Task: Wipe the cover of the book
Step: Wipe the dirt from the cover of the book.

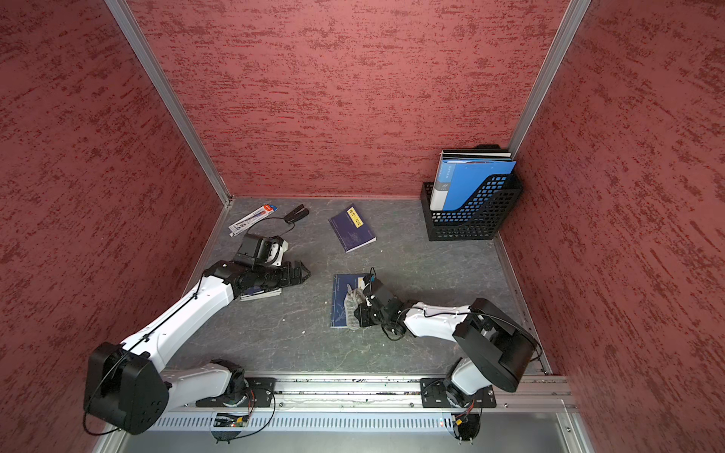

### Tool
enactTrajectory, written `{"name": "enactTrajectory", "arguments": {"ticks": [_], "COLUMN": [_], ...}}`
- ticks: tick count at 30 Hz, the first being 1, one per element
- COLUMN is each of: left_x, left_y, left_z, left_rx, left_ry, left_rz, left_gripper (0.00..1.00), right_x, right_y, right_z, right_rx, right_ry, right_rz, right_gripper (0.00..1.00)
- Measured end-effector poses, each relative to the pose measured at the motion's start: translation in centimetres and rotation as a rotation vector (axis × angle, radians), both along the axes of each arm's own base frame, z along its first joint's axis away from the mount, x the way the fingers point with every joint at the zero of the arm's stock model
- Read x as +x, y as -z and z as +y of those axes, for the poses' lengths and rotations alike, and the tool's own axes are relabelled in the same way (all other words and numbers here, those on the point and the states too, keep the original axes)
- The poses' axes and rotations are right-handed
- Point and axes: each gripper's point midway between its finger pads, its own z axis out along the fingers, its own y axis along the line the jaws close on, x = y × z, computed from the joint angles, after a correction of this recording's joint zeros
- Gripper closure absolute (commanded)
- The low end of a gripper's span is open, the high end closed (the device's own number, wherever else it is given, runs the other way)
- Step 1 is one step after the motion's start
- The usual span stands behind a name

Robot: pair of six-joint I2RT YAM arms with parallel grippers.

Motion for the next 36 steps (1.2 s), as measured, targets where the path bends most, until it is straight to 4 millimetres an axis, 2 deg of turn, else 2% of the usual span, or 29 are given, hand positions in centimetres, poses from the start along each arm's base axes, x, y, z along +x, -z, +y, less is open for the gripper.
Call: {"name": "enactTrajectory", "arguments": {"ticks": [7,17,23,26,29,36], "left_x": [0.0,0.0,0.0,0.0,-0.1,-0.2], "left_y": [0.0,0.3,0.4,0.5,0.5,0.2], "left_z": [0.0,0.0,0.0,0.0,0.0,0.0], "left_rx": [0.001,0.006,0.007,0.007,0.008,0.004], "left_ry": [0.001,0.004,0.004,0.004,0.005,0.004], "left_rz": [0.000,0.009,0.012,0.013,0.016,0.005], "left_gripper": [0.03,0.03,0.03,0.03,0.03,0.03], "right_x": [-0.1,-1.6,-1.3,-0.1,2.1,10.3], "right_y": [0.0,0.0,0.4,0.4,0.2,-0.2], "right_z": [-0.1,-1.6,-1.6,-1.2,-0.6,-0.7], "right_rx": [0.002,-0.019,-0.032,-0.026,-0.010,-0.023], "right_ry": [0.009,0.017,0.034,0.064,0.100,0.183], "right_rz": [0.007,0.039,0.050,0.047,0.033,-0.050], "right_gripper": [0.79,0.79,0.78,0.78,0.78,0.79]}}
